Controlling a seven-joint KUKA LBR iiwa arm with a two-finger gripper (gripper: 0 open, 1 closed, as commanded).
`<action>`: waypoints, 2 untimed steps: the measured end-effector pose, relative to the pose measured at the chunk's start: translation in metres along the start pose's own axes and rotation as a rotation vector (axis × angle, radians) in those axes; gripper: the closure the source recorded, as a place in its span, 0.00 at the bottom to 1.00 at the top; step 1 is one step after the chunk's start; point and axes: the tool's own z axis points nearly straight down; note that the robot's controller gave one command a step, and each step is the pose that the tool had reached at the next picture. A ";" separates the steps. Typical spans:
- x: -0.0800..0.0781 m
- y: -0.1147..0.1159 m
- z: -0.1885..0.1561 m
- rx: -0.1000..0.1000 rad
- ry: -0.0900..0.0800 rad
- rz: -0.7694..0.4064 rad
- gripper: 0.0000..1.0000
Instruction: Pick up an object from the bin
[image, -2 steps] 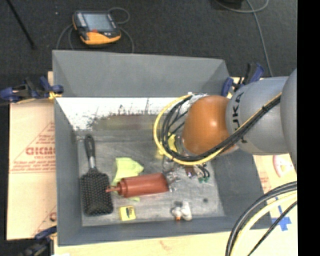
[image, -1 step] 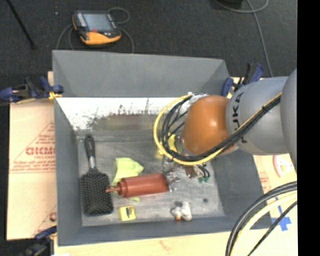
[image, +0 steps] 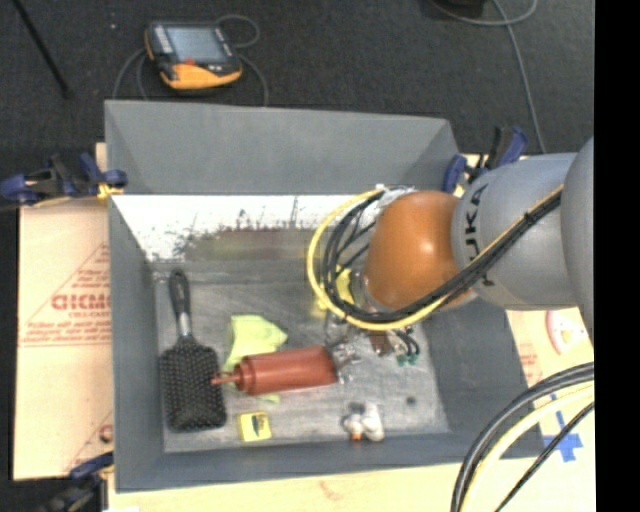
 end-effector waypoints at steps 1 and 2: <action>0.000 0.000 0.000 0.000 0.000 0.000 1.00; 0.000 0.000 0.000 0.000 0.000 0.000 1.00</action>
Offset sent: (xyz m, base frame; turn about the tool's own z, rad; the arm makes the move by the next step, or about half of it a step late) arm 0.0013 0.0106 -0.0375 0.1257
